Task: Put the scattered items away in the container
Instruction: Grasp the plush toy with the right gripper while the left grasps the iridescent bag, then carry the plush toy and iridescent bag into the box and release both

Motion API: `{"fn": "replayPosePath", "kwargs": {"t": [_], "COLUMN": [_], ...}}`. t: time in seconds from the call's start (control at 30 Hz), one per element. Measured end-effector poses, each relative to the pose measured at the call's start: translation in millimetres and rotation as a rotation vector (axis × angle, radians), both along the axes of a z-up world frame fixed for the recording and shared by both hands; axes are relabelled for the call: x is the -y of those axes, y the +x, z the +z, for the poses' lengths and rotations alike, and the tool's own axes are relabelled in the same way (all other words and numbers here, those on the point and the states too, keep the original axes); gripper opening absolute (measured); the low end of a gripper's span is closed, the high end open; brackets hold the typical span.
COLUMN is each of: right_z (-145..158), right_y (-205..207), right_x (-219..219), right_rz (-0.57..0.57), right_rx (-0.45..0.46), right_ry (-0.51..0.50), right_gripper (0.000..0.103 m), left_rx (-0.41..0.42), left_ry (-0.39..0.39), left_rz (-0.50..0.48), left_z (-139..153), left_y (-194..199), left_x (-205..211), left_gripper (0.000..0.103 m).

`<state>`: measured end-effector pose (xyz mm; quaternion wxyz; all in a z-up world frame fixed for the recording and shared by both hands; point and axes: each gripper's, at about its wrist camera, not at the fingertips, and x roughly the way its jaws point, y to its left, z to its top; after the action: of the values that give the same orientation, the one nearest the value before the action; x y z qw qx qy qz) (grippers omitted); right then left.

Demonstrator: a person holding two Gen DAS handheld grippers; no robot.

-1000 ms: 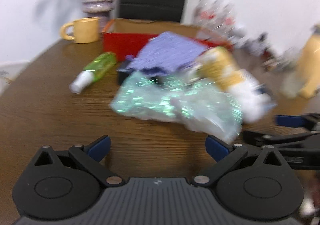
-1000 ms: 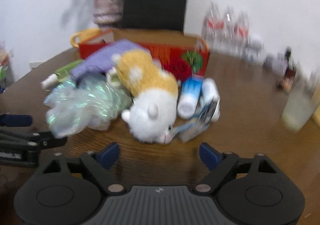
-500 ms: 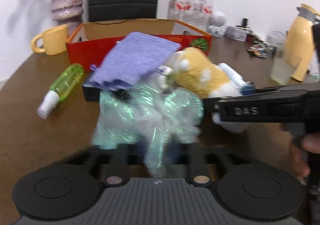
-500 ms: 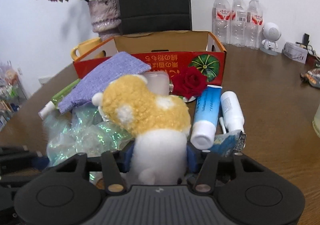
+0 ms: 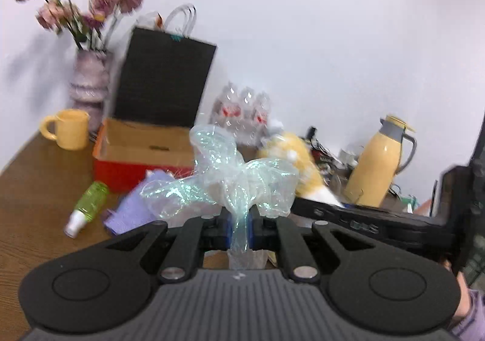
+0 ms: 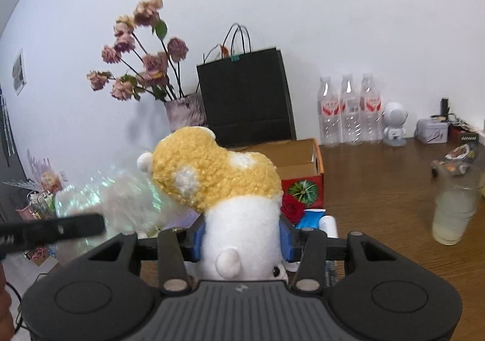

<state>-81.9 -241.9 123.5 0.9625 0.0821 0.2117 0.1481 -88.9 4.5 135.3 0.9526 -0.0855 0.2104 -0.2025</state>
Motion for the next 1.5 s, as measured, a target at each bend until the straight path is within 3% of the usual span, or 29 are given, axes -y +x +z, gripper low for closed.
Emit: {"fn": "replayPosePath", "kwargs": {"t": [0.1,0.27,0.37,0.47,0.57,0.73,0.93,1.1,1.13,1.2,1.33,1.5], "right_z": [-5.9,-48.8,-67.4,-70.7,-53.8,-15.8,20.8,48.2,51.0,43.3,11.0,-25.3], "right_y": [-12.1,-23.3,-34.9,-44.9,-53.2,-39.5,27.5,119.9,145.8,205.5,309.5,393.2], "right_x": [-1.7,-23.7,-34.3,-40.6,-42.5,-38.6,-32.3,-26.5,-26.6,-29.7,-37.5,-52.2], "right_rz": [0.012,0.004,-0.009,-0.027,-0.033,-0.026,-0.035,-0.035,-0.037,-0.051,-0.018,0.016], "right_rx": [-0.049,-0.159,-0.191,-0.184,-0.128,-0.028,0.018,0.017,0.008,-0.045,-0.202,-0.335], "right_ry": [-0.029,-0.094,-0.162,-0.218,-0.234,-0.234,-0.28,-0.314,-0.326,-0.357,-0.349,-0.395], "right_gripper": [0.046,0.046,0.046,0.046,0.046,0.046,0.046,0.046,0.046,0.046,0.046,0.046], "left_rx": [-0.054,-0.184,-0.219,-0.203,-0.138,-0.084,-0.137,-0.207,-0.218,-0.265,-0.453,-0.591], "left_ry": [0.008,0.065,0.074,0.057,0.013,-0.027,-0.176,-0.165,-0.162,-0.154,-0.106,-0.117], "left_rz": [0.037,0.096,0.112,0.123,0.106,0.104,-0.008,0.037,0.049,0.074,0.123,0.173], "left_z": [-13.9,-60.4,-73.8,-66.4,-45.4,-17.5,3.3,7.3,6.0,-4.0,-40.6,-74.5], "left_y": [-5.1,-12.3,-22.6,-34.2,-40.1,-4.6,82.0,191.2,213.8,264.9,361.0,424.0], "left_x": [-5.0,-1.8,-6.4,-13.0,-17.9,-20.8,-26.9,-17.8,-13.8,-4.3,14.2,20.3], "left_gripper": [0.011,0.011,0.011,0.011,0.011,0.011,0.012,0.013,0.019,0.023,0.02,0.02]}}
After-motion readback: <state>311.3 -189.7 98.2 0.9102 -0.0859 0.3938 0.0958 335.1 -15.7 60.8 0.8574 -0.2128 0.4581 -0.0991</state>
